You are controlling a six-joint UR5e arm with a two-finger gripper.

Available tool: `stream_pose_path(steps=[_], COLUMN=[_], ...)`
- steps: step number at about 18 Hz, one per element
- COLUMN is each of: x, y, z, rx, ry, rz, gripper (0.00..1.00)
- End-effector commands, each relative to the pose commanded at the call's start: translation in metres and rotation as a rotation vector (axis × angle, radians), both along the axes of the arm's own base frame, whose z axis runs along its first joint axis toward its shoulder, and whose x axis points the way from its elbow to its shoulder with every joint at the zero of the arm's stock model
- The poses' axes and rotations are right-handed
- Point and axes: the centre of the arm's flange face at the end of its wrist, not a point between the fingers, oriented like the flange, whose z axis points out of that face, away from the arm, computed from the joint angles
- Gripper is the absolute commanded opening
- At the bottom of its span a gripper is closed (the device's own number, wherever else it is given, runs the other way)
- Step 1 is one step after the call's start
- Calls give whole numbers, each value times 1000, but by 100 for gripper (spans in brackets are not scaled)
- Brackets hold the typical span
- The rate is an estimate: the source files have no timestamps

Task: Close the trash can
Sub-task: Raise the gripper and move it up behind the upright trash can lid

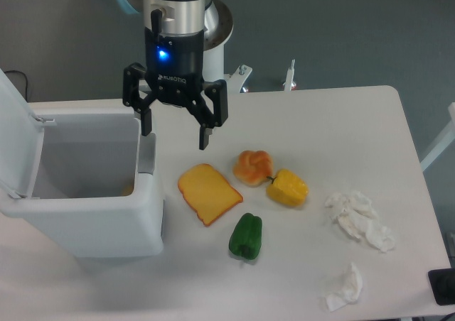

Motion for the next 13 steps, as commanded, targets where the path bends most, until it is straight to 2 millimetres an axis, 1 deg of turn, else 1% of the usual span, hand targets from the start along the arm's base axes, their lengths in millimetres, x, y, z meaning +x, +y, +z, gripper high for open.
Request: stream_pose_path(steps=[8, 10, 13], x=[2, 2, 7], y=[2, 2, -2], z=[5, 8, 14], rx=[13, 27, 38], ry=[10, 21, 24], rz=[-4, 2, 1], gripper=[100, 100, 100])
